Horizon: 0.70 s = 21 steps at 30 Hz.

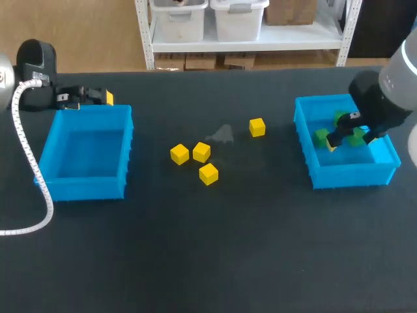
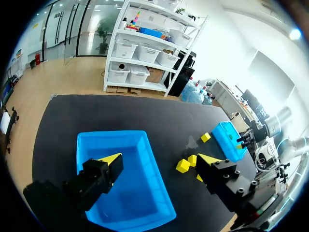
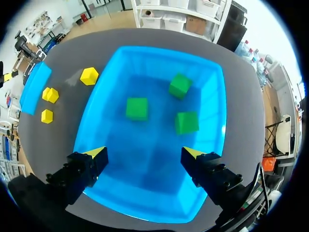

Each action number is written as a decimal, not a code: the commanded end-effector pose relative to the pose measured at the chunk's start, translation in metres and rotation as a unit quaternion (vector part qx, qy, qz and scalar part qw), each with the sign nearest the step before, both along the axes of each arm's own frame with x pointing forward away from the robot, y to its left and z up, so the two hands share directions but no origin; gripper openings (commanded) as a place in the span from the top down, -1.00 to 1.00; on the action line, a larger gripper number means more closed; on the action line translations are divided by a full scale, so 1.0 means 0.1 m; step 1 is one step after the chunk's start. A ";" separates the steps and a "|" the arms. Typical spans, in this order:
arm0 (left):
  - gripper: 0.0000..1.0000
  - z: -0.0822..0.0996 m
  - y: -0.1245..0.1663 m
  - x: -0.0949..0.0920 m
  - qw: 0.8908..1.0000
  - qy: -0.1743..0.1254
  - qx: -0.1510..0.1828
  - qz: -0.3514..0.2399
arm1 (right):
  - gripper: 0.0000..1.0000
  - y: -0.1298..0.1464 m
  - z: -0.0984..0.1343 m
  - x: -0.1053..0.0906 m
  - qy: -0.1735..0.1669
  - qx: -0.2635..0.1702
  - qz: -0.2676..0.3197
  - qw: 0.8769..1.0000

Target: Put the green cubes in the right bin and the yellow cubes in the left bin.

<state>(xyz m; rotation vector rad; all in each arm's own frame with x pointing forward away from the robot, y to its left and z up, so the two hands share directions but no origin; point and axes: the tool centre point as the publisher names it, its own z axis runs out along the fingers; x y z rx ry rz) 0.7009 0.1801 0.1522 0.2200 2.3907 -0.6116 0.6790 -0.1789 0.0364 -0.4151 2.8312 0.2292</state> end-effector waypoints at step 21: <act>-1.00 0.10 -0.09 0.23 0.994 0.012 0.073 -0.076 | -1.00 -0.01 0.00 -0.05 -0.047 0.012 -0.007 0.999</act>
